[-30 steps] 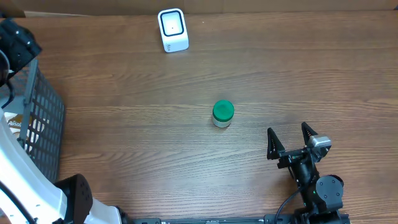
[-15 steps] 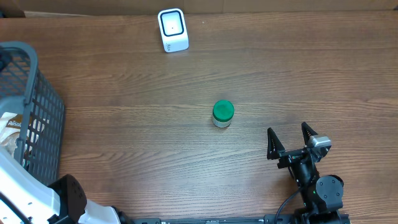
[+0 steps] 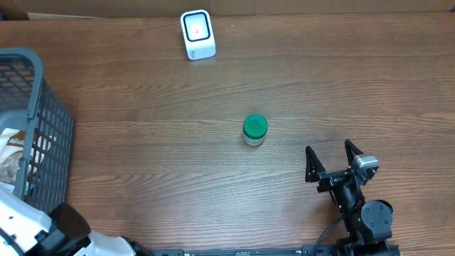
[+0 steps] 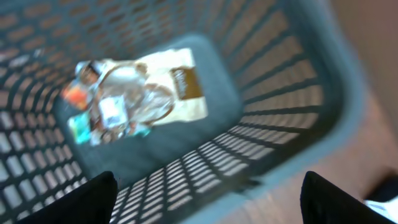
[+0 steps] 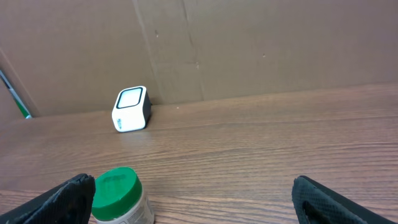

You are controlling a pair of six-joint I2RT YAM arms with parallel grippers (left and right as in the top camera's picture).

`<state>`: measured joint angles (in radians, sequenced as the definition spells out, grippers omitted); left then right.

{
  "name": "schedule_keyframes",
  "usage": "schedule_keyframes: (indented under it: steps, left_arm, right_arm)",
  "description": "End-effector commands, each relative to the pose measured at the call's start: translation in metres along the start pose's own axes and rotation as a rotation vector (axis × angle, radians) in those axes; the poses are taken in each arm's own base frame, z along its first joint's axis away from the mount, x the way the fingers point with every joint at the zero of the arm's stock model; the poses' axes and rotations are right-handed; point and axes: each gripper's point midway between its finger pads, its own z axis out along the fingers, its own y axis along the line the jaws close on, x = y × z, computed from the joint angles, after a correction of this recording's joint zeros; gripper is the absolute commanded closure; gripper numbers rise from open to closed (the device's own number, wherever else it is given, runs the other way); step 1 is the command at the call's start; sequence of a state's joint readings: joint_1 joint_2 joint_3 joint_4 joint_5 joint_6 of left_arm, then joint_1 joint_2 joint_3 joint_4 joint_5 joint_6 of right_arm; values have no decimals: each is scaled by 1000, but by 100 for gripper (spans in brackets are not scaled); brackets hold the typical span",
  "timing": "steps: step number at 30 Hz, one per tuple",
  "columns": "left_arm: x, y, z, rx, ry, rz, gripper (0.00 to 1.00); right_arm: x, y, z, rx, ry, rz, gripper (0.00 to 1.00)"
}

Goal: Scan the item barcode

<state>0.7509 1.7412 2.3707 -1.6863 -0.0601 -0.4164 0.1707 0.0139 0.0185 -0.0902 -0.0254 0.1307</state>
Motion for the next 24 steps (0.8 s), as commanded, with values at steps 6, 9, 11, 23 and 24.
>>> schedule_keyframes:
  steps: [6,9,11,23,24]
  left_arm:
    - [5,41,38,-91,93,-102,19]
    - [5,48,53,-112,107,-114,21]
    - [5,52,61,-132,109,-109,21]
    - [30,68,132,-205,197,-15,21]
    - [33,70,138,-207,204,-12,21]
  right_arm:
    - [1,-1,0,4,-8,-1,0]
    - [1,-1,0,4,-8,-1,0]
    - [1,-1,0,4,-8,-1,0]
    - [1,-1,0,4,-8,-1,0]
    - [1,-1,0,4,-8,-1,0]
